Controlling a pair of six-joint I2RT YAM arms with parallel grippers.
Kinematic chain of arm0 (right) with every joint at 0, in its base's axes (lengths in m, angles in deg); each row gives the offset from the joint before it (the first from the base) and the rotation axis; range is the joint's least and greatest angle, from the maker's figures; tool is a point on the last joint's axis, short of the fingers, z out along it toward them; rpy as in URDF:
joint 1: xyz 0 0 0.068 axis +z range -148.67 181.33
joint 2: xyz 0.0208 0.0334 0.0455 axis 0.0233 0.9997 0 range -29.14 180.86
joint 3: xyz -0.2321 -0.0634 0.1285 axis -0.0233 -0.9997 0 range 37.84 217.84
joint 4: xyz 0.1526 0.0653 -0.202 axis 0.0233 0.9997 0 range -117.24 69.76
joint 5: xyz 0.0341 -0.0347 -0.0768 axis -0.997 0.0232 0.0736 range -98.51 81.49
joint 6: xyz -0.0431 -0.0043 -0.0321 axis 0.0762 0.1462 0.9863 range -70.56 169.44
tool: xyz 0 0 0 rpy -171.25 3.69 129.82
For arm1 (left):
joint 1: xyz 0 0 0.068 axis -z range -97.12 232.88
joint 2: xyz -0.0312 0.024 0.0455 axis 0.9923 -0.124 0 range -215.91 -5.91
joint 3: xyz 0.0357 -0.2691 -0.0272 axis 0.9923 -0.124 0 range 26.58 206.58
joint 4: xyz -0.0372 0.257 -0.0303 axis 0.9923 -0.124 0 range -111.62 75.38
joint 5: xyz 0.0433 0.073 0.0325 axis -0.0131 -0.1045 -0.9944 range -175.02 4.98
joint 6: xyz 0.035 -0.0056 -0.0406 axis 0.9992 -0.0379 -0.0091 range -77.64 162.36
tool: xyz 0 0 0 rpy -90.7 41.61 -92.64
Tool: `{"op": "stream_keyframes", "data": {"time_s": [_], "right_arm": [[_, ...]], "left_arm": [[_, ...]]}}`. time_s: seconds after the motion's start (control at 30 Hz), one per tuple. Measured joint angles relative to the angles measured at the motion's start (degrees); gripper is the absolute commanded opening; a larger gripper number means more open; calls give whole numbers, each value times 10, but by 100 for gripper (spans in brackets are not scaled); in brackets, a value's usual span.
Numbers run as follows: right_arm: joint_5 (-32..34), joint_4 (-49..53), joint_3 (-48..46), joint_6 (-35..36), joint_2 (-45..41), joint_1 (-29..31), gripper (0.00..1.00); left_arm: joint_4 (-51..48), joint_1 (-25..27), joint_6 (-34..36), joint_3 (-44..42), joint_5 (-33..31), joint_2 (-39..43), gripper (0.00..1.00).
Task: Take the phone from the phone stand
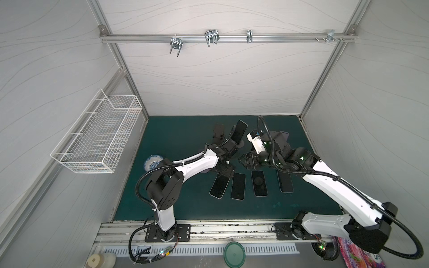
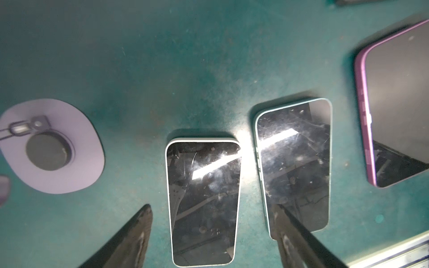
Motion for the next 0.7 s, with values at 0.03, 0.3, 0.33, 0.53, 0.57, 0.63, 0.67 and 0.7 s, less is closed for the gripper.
{"op": "stream_keyframes", "data": {"time_s": [0.03,0.3,0.33,0.53,0.57,0.63,0.67,0.7], "right_arm": [[0,0,1,0,1,0,80],[21,-1,7,0,5,0,80],[28,-1,7,0,5,0,80],[58,-5,1,-1,-2,0,80],[63,-7,-1,-2,-5,0,80],[75,-10,-6,-2,-9,0,81],[80,-12,-8,-3,-11,0,83],[88,-13,-10,-5,-12,0,83]], "left_arm": [[0,0,0,0,-1,3,83],[21,0,2,-2,-24,59,84],[29,0,3,-5,-28,72,84],[76,0,18,-53,-54,156,86],[83,0,22,-63,-56,167,86],[98,0,33,-84,-63,189,87],[103,0,38,-90,-65,196,87],[108,0,43,-98,-68,203,87]]}}
